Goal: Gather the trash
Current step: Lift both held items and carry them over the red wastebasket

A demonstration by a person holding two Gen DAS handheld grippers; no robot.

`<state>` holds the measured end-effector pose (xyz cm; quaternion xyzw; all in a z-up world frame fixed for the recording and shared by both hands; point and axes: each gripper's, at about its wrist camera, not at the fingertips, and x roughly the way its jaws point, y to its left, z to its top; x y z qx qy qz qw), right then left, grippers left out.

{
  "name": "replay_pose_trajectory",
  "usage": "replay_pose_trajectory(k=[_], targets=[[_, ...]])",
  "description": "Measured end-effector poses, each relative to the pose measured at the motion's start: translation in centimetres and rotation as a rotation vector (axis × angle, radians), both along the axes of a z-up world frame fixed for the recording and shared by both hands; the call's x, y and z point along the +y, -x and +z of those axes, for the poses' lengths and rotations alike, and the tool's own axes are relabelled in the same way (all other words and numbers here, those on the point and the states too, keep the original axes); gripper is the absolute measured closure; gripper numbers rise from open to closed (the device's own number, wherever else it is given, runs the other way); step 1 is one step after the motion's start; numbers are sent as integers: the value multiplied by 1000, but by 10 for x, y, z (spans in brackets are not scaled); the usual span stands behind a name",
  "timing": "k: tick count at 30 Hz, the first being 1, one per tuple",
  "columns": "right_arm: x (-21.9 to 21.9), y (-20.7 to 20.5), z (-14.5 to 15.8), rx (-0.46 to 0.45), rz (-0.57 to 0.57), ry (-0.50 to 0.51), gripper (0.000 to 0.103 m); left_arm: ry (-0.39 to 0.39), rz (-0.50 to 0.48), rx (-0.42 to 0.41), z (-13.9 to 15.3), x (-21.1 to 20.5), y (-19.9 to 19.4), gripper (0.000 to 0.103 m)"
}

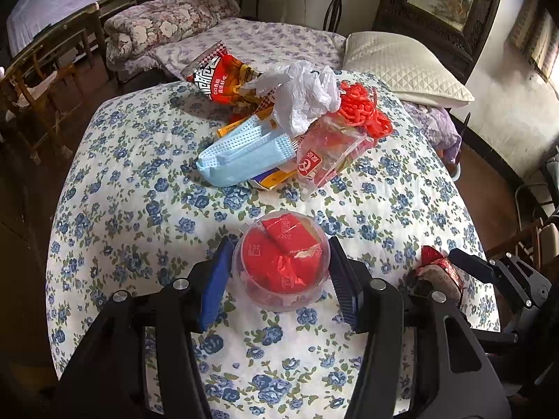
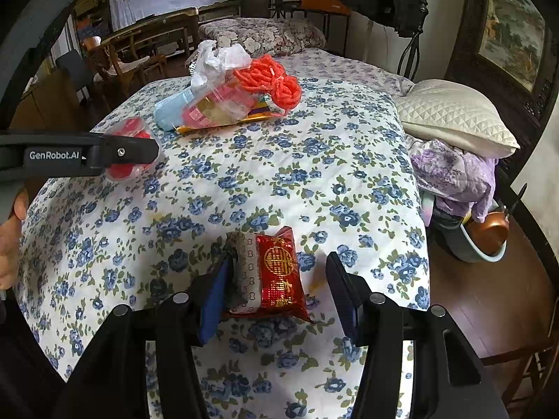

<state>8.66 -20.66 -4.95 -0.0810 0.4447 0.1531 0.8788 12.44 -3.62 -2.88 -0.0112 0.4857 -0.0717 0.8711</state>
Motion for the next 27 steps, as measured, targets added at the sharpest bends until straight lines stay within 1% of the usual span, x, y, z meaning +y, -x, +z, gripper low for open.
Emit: replay_pose_trajectory(k=[3,7,13,27], targets=[[3,0,-1,6,9,11,50,-1,-3,1,-1,-1,0,48],[5,2,0,16,14,3,65,-3,-4,2,-1,-1,1,48],[3,5,5,5,5,2,67,3,-8,0,-1,-4,2,48],[-29,14,31,-43,-68,-40,67,-3,-79,-2,3,-37,8,48]])
